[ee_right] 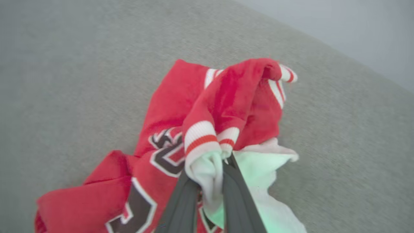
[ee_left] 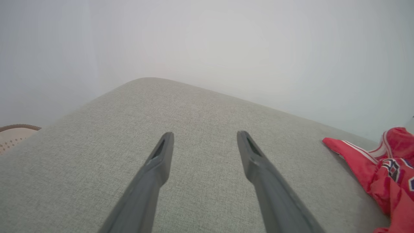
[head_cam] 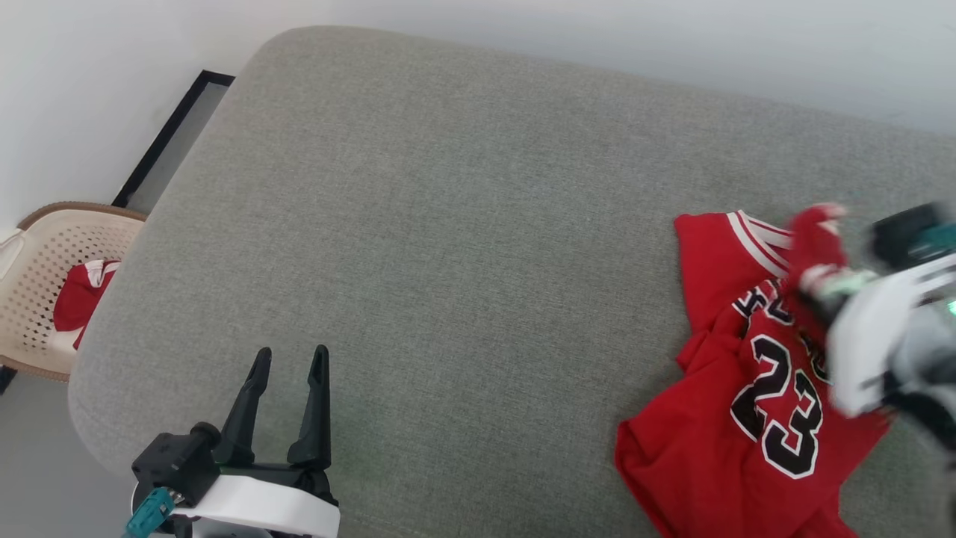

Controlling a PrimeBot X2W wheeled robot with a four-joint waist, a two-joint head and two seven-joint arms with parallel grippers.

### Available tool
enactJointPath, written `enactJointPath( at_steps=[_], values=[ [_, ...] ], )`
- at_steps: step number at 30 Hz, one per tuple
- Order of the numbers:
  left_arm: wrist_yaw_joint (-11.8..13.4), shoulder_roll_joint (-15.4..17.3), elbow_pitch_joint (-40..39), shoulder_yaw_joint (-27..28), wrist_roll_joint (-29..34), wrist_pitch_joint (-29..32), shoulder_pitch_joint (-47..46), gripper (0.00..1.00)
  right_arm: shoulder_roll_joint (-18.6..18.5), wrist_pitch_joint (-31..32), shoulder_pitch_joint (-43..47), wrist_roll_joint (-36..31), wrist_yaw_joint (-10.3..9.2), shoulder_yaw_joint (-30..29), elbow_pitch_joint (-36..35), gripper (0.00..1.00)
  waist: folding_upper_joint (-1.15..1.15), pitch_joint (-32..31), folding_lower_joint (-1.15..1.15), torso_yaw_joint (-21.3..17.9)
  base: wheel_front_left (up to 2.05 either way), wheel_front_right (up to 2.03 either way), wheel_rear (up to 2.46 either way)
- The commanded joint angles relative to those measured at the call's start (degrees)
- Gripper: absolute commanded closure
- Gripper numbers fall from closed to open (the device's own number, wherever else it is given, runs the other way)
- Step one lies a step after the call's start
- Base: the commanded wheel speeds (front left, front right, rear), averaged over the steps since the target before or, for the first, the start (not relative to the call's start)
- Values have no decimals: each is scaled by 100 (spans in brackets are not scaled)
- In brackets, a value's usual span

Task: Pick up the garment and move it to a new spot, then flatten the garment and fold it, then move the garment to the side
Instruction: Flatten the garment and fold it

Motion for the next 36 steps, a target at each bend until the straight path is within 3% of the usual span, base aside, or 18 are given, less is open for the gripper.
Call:
enactJointPath(
  at_steps=[1,6,7,8,9,15,26,32,36],
  values=[
    [-16,3,-34,16,-18,-31,32,0,199,172,193,-101,-2,177,-320,100,0,13,0,36,0,0,0],
    [-16,-12,-8,-13,-1,-31,4,0,473,385,454,-211,-2,501,-599,100,0,32,0,82,0,0,0],
    [-16,-14,0,-15,0,-31,-4,0,519,398,504,-210,-2,579,-616,89,0,28,0,90,0,0,0],
    [-16,-20,7,-9,-2,-31,-6,0,559,386,548,-218,-2,628,-636,63,0,21,0,92,0,0,0],
    [-16,-25,13,-3,-6,-31,-3,0,576,354,584,-232,-2,663,-658,0,0,12,0,91,0,0,0],
    [-16,4,26,63,-7,-31,112,0,510,430,749,-165,-2,580,-1001,0,0,-107,0,1,0,0,0],
    [-16,24,18,7,-34,-31,162,0,340,853,1021,-248,-2,-363,-1655,0,0,-163,0,-65,0,0,0],
    [-16,26,13,-35,-35,-31,131,0,368,957,1026,-312,-2,-715,-1560,0,0,-81,0,-4,0,0,0],
    [-16,3,3,-63,-26,-31,49,0,410,986,854,-334,-2,-604,-1238,0,0,32,0,46,0,0,0]
  ],
)
